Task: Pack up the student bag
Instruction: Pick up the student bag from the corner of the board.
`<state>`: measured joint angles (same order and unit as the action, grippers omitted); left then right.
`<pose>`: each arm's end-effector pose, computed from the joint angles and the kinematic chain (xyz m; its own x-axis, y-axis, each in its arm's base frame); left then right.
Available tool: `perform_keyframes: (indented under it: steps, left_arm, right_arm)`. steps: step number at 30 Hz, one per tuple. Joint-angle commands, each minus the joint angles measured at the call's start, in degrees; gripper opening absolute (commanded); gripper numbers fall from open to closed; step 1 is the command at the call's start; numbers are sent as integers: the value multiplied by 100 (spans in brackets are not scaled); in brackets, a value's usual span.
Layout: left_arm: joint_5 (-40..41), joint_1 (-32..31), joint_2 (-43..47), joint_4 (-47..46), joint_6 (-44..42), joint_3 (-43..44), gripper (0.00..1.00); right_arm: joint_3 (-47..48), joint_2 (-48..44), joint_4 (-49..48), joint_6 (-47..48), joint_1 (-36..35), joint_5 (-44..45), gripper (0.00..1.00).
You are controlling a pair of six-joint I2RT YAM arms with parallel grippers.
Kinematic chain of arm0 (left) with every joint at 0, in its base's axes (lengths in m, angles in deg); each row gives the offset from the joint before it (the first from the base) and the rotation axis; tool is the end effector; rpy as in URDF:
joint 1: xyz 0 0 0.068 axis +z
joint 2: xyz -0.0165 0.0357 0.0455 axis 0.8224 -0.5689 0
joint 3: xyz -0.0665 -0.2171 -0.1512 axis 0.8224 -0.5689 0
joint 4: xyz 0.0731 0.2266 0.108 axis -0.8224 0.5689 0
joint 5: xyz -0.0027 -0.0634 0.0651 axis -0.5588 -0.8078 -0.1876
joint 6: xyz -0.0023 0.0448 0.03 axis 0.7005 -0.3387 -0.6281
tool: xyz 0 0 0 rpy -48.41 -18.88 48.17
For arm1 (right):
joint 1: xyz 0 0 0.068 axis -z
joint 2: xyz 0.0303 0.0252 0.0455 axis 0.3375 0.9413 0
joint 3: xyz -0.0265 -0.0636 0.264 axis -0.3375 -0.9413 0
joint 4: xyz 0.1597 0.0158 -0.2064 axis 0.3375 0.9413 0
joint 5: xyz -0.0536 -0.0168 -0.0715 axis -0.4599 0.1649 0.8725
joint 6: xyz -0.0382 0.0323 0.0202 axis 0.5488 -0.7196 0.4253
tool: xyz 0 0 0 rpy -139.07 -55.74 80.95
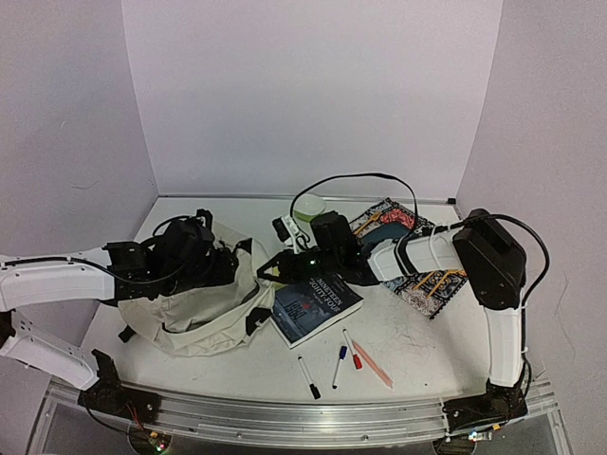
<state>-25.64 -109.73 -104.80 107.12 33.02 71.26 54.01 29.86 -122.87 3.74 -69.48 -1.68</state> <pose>0.1636 -0.2031 0.2572 -0.6517 -0.1676 -0.7397 0.1429 0.9307 -0.3368 0.2892 0.3702 0.2084 -0.6102 0.0523 -0.7905 -0.7766 0.1577 0.6099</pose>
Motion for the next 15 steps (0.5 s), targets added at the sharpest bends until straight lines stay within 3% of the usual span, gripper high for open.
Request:
perform_keyframes:
  steps: [1,8,15]
  left_arm:
    - [-448,639,-28,-736,505,-243,52]
    - [-1932,1668,-665,-2056,893,-321,56]
    - [-2762,1959,-1572,-2326,960,406,60]
  right_arm:
    - [99,54,-1148,185,46,-349,1]
    - [77,76,-1193,293,49,-435,0]
    - [45,58,-1194,451,47,-477,0]
